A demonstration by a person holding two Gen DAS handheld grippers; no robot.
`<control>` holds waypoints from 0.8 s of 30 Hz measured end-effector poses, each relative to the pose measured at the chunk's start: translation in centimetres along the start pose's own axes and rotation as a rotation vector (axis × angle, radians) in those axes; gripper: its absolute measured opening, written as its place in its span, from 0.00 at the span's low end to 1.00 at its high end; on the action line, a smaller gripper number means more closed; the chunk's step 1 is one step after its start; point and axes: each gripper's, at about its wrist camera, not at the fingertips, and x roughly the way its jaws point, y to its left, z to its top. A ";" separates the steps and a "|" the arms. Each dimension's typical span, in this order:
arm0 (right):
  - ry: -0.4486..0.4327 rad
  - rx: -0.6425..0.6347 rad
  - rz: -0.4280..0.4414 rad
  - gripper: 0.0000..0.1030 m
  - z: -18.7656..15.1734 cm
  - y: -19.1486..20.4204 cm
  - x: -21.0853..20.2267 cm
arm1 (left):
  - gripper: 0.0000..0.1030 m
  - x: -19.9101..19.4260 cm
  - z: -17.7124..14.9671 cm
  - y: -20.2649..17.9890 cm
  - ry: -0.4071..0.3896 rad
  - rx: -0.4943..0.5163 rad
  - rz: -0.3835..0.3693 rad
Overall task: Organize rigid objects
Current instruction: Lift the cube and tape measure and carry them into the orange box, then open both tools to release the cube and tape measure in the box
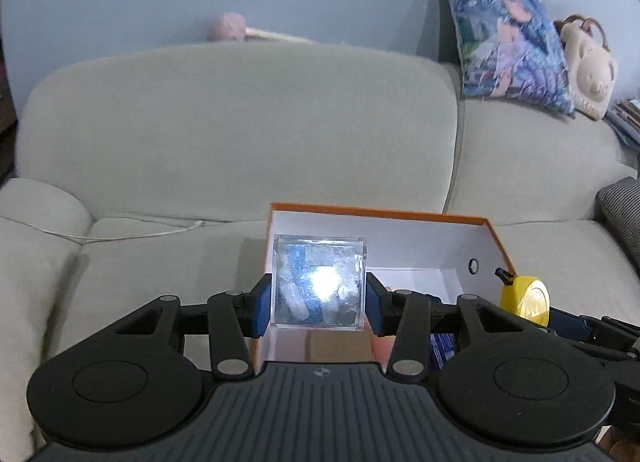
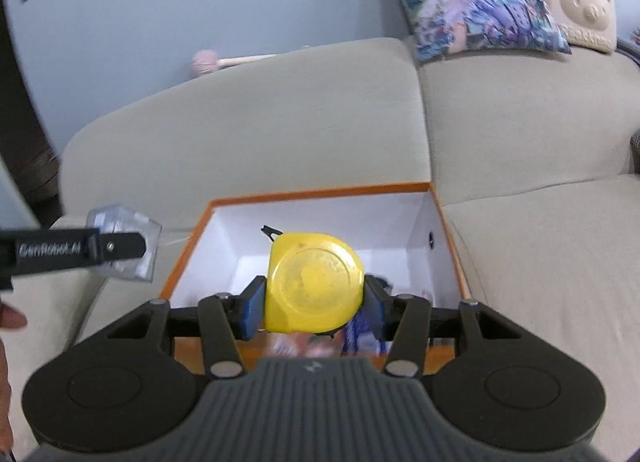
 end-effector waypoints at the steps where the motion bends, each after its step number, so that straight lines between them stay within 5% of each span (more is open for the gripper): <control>1: 0.012 0.008 -0.011 0.51 0.2 -0.4 1.1 | 0.50 1.2 0.1 -0.2 0.014 0.001 -0.003; 9: 0.117 0.011 -0.057 0.51 0.0 -1.3 6.1 | 0.50 9.4 0.4 -1.1 0.122 0.028 0.025; 24: 0.241 -0.072 -0.111 0.51 -1.4 -0.4 10.3 | 0.50 15.6 0.6 -2.3 0.242 0.025 0.024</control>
